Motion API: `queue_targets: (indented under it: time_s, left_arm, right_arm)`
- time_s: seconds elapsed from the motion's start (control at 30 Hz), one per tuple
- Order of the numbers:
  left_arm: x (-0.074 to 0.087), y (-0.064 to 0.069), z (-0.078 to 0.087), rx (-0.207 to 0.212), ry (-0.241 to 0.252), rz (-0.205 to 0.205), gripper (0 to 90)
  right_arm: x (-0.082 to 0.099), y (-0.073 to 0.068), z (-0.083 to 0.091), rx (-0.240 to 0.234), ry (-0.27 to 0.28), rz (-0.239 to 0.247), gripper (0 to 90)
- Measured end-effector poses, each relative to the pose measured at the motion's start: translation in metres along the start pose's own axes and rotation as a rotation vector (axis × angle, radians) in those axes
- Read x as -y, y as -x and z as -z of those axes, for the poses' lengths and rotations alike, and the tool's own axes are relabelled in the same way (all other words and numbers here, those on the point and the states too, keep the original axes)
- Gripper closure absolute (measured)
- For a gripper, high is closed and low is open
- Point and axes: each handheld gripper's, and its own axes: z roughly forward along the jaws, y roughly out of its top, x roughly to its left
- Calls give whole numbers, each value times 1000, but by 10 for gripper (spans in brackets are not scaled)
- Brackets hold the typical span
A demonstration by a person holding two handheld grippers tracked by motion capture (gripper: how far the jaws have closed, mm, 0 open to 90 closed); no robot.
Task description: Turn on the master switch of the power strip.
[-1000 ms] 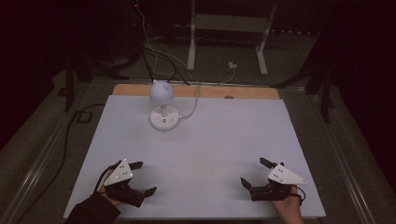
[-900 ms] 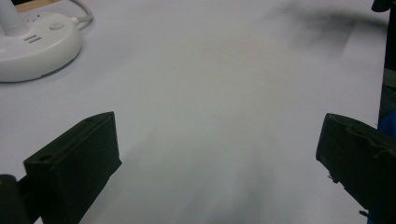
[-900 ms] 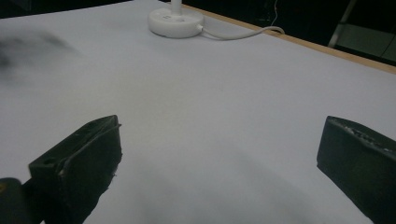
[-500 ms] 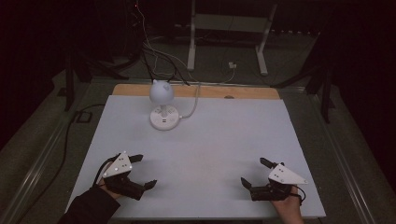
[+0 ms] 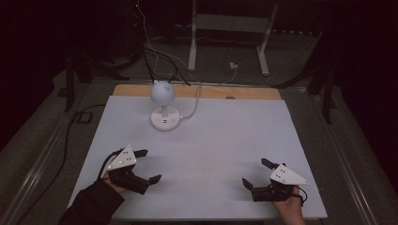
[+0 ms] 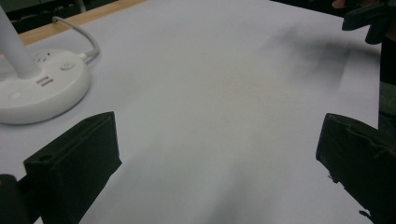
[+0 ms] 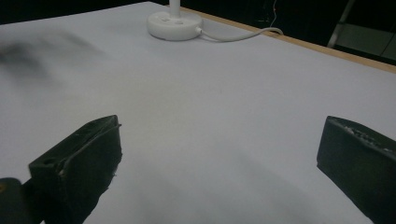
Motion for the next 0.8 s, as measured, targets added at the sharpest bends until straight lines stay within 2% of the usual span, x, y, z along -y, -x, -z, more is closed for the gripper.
queue_targets:
  time_s: [0.23, 0.43, 0.8]
  left_arm:
    - [-9, 0, -9, 16, -17, -12, 0]
    - [-16, -1, -15, 26, -23, -4, 0]
    - [-27, -7, -22, 10, -23, -7, 0]
  right_arm:
    - [-1, -1, 1, -16, 14, 2, 0]
    - [-1, 0, 1, -13, 15, 3, 0]
    - [-1, 0, 1, -17, 18, 2, 0]
